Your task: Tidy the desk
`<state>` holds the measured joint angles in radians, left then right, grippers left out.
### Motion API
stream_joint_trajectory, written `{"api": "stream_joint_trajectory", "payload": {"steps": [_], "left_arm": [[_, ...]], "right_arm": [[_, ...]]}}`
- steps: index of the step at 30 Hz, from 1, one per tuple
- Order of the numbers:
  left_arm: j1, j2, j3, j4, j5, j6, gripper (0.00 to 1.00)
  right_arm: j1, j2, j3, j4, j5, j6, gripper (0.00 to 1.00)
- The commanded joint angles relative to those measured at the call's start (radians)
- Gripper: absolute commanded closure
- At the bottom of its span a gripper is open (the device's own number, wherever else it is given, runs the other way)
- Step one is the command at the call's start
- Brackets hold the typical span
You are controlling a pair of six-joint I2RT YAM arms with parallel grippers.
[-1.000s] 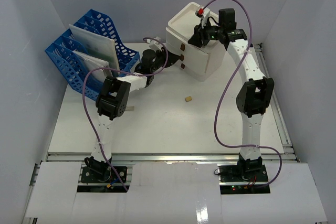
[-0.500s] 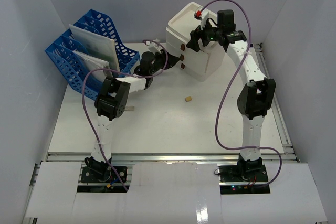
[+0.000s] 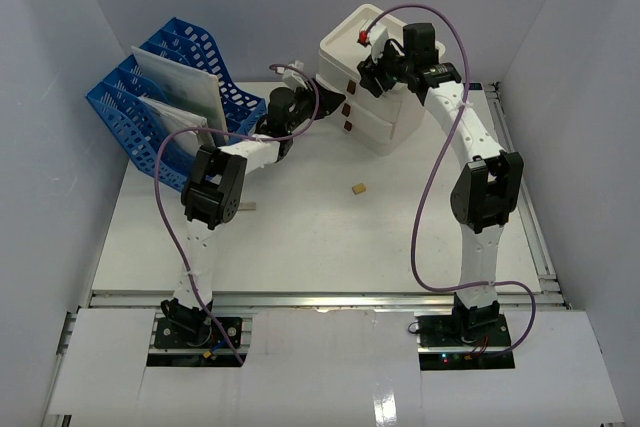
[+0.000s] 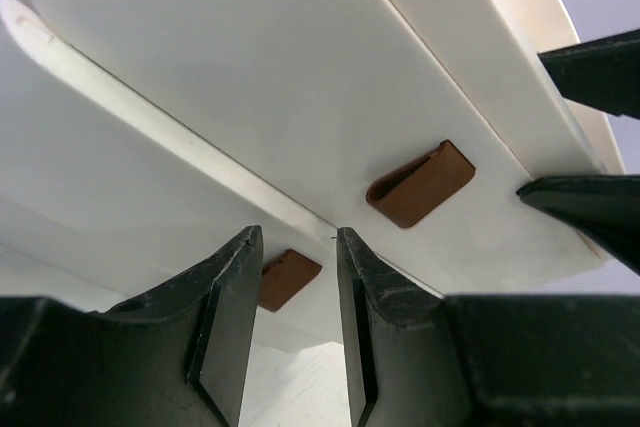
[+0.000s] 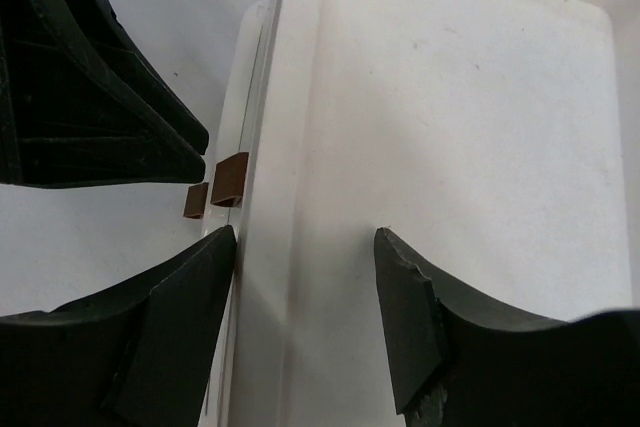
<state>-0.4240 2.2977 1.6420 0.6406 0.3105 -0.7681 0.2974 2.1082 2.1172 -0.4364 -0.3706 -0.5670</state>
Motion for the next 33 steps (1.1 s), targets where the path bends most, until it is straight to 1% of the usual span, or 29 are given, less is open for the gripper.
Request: {"api": "stream_joint_trajectory", "payload": {"steps": [1,5,8,15,20,23,27,29,33], "left_arm": [[-0.002,0.016,0.062,-0.036,0.007,-0.008,0.54],[-0.007,0.041,0.087,-0.032,0.002,-0.023,0.54],[-0.010,0.066,0.125,-0.044,-0.001,-0.027,0.53],[-0.016,0.112,0.183,-0.051,-0.030,-0.052,0.54],[-0.022,0.132,0.177,-0.003,-0.074,-0.105,0.57],[-0.027,0.150,0.177,0.037,-0.099,-0.154,0.61],[-0.029,0.158,0.168,0.087,-0.111,-0.208,0.76],[-0.029,0.157,0.159,0.107,-0.118,-0.229,0.78],[-0.028,0.144,0.138,0.129,-0.118,-0.243,0.77]], "right_arm": [[-0.012,0.061,-0.028,-0.165,0.121,0.012,0.44],[-0.012,0.072,-0.025,-0.165,0.113,0.015,0.51],[-0.012,0.075,-0.032,-0.167,0.093,0.024,0.55],[-0.012,0.089,-0.021,-0.200,0.049,0.025,0.59],[-0.009,0.093,-0.022,-0.219,0.016,0.024,0.61],[-0.010,0.093,-0.024,-0.223,0.007,0.027,0.62],[-0.010,0.092,-0.027,-0.225,0.003,0.027,0.62],[-0.010,0.092,-0.028,-0.223,0.003,0.031,0.62],[-0.010,0.092,-0.025,-0.223,0.000,0.036,0.61]]}}
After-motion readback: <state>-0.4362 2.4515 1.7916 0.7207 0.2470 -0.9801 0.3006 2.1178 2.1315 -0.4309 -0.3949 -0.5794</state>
